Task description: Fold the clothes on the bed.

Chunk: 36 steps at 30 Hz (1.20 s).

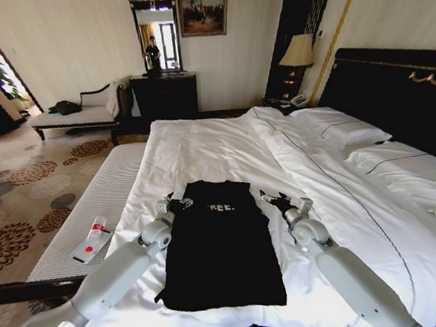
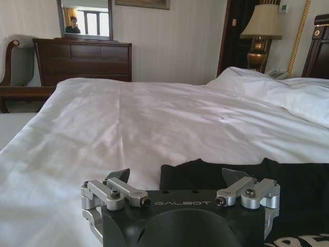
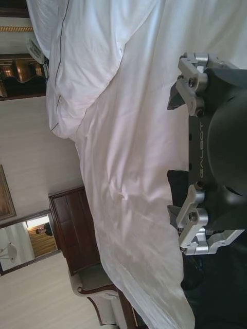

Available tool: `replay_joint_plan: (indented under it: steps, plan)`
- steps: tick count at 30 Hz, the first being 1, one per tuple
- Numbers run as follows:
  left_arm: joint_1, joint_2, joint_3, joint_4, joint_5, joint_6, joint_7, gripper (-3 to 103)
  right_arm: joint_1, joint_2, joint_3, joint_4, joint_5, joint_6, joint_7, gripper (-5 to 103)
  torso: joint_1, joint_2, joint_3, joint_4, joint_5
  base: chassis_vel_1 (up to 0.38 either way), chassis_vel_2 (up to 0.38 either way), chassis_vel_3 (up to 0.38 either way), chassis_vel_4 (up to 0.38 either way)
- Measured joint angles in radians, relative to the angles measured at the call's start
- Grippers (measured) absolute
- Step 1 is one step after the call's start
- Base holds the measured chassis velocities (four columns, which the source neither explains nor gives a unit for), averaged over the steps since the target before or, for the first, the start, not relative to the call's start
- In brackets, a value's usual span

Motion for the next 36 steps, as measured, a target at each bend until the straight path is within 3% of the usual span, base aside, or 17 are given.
replay_joint_plan:
  steps: [6, 12, 14, 17, 22, 24, 25, 26, 32, 36]
  plan:
    - [-0.066, -0.019, 0.012, 0.094, -0.07, 0.0, 0.064, 100, 0.004, -0.002, -0.004, 0.0, 0.002, -0.002, 0.004, 100, 0.0, 0.0, 0.0, 0.0003, 0.0003, 0.0, 0.0, 0.0, 0.0]
    - [-0.181, -0.121, 0.041, 0.306, -0.099, 0.04, 0.108, 100, -0.008, -0.007, 0.002, -0.011, -0.013, 0.003, 0.0, 100, 0.0, 0.0, 0.0, -0.0008, 0.0003, 0.0, 0.0, 0.0, 0.0]
    - [-0.225, -0.176, 0.041, 0.412, -0.102, 0.053, 0.124, 100, -0.007, -0.008, 0.002, -0.015, -0.016, 0.005, 0.0, 100, 0.0, 0.0, 0.0, -0.0003, 0.0004, 0.0, 0.0, 0.0, 0.0]
    - [-0.249, -0.213, 0.04, 0.478, -0.103, 0.06, 0.13, 100, -0.007, -0.01, 0.003, -0.017, -0.017, 0.006, 0.0, 100, 0.0, 0.0, 0.0, 0.0001, 0.0004, 0.0, 0.0, 0.0, 0.0]
    - [-0.295, -0.302, 0.025, 0.63, -0.073, 0.057, 0.188, 100, -0.009, -0.015, 0.008, -0.019, -0.018, 0.009, -0.001, 100, 0.0, 0.0, 0.0, -0.0001, 0.0004, 0.0, 0.0, 0.0, 0.0]
    - [-0.298, -0.308, 0.024, 0.64, -0.068, 0.056, 0.196, 100, -0.009, -0.016, 0.008, -0.019, -0.018, 0.009, -0.001, 100, 0.0, 0.0, 0.0, -0.0001, 0.0004, 0.0, 0.0, 0.0, 0.0]
    - [-0.31, -0.328, 0.02, 0.683, -0.048, 0.053, 0.227, 100, -0.01, -0.018, 0.011, -0.019, -0.018, 0.009, -0.001, 100, 0.0, 0.0, 0.0, -0.0002, 0.0004, 0.0, 0.0, 0.0, 0.0]
    - [-0.332, -0.391, -0.003, 0.763, -0.035, 0.048, 0.254, 100, -0.012, -0.023, 0.015, -0.019, -0.017, 0.011, 0.0, 100, 0.0, 0.0, 0.0, 0.0003, 0.0003, 0.0, 0.0, 0.0, 0.0]
    - [-0.346, -0.495, -0.06, 0.88, 0.002, 0.047, 0.283, 100, -0.016, -0.028, 0.02, -0.011, -0.013, 0.011, 0.012, 100, 0.0, 0.0, 0.0, -0.0007, 0.0004, 0.0, 0.0, 0.0, 0.0]
    - [-0.356, -0.548, -0.092, 0.944, 0.035, 0.043, 0.287, 100, -0.019, -0.033, 0.027, -0.008, -0.009, 0.011, 0.017, 100, 0.0, 0.0, 0.0, 0.0, 0.0004, 0.0, 0.0, 0.0, 0.0]
